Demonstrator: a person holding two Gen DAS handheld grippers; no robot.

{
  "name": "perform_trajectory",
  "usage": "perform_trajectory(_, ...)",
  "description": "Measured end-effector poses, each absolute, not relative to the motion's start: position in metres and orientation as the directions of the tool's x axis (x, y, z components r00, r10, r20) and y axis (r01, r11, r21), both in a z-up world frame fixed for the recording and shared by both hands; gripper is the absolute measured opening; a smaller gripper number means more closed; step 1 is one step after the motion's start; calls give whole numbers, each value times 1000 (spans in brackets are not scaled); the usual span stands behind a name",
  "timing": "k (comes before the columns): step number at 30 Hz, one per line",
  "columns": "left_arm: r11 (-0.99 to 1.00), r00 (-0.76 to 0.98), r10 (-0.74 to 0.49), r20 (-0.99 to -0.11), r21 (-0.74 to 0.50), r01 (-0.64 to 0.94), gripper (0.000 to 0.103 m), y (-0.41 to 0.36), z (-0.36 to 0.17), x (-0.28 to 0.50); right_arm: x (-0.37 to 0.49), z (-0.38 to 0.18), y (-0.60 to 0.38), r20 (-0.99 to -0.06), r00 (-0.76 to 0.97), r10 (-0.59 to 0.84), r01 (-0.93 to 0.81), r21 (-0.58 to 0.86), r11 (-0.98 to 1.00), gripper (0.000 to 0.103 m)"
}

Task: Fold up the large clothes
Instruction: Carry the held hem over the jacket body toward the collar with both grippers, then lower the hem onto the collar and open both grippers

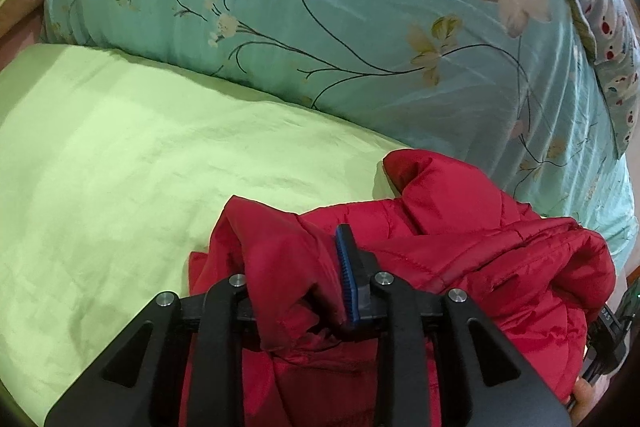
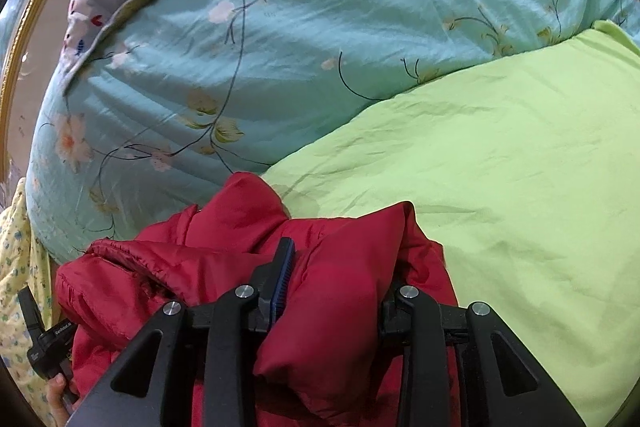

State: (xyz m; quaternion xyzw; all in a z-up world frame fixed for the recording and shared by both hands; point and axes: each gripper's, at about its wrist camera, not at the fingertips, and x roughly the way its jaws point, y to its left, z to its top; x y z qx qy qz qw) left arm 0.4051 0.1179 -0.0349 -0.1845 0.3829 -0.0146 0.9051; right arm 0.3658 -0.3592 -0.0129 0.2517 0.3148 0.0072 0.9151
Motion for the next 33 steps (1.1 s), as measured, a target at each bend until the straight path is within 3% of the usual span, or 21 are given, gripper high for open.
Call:
perform_trajectory(7, 902, 716, -219, -663, -418, -111, 29, 129, -36, 401, 378, -29, -361, -577, 797, 178, 156, 482, 862, 34)
perform_trajectory(14, 908, 745, -201, -636, -407, -103, 51, 134, -15, 364, 386, -32, -358, -590, 791, 163, 166, 462, 871, 34)
perform_trajectory(20, 886, 757, -307, -576, -464, 7, 51, 122, 1, 306, 390, -35, -359, -594, 787, 167, 173, 472, 864, 34)
perform_trajectory(25, 925, 698, -349, -625, -347, 152, 51, 67, -11, 276, 389, -30, -355, -606, 782, 145, 177, 439, 881, 35)
perform_trajectory(29, 976, 714, -212, -667, -186, 116, 51, 44, -27, 284, 387, -20, -351, -613, 779, 129, 172, 408, 897, 37)
perform_trajectory(33, 982, 717, -181, -673, -163, 96, 51, 42, -35, 297, 356, 12, -346, -547, 833, 85, 156, 379, 912, 47)
